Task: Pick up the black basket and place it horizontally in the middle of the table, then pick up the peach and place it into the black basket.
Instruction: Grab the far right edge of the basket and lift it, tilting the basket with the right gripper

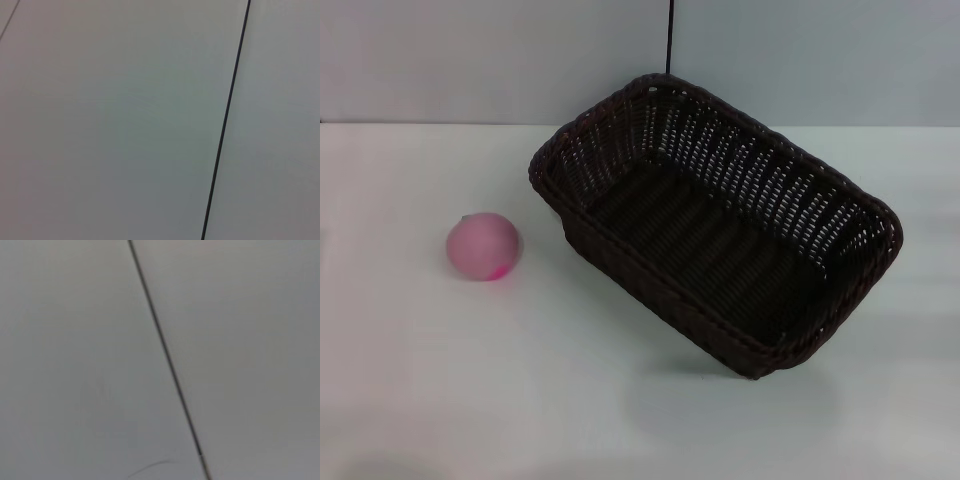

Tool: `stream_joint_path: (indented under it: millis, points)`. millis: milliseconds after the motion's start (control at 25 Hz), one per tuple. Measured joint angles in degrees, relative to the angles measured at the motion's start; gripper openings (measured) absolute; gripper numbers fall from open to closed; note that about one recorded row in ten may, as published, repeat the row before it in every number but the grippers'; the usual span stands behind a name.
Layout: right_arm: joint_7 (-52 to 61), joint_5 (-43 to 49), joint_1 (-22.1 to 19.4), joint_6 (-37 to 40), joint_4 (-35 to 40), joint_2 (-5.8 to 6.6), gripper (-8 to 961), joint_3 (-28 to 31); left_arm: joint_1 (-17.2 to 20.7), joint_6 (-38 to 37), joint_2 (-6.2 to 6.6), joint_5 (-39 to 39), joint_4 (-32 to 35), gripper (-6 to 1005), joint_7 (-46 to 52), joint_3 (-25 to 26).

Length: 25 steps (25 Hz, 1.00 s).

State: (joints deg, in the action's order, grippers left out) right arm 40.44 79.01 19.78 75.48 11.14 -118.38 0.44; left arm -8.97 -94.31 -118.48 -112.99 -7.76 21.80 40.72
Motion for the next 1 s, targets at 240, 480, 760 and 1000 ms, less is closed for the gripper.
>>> stream_joint_path:
  millis: [240, 480, 760, 1000]
  points:
    - [1.5, 0.0, -0.2, 0.1, 1.0, 0.08, 623, -3.0, 0.1, 0.1, 0.0, 0.0, -0.1, 797, 0.1, 0.0]
    - [13.1, 0.1, -1.6, 0.6, 7.4, 0.22, 616, -13.1, 0.1, 0.4, 0.0, -0.1, 0.0, 796, 0.8, -0.2]
    - [45.7, 12.9, -3.0, 9.4, 22.6, 5.41, 607, -24.8, -0.2, 0.5, 0.07, 0.0, 0.0, 797, 0.9, -0.3]
    - [77.3, 28.4, 1.0, 21.9, 37.4, 9.82, 600, -23.5, -0.6, 0.6, 0.07, 0.0, 0.0, 797, 0.9, -0.8]
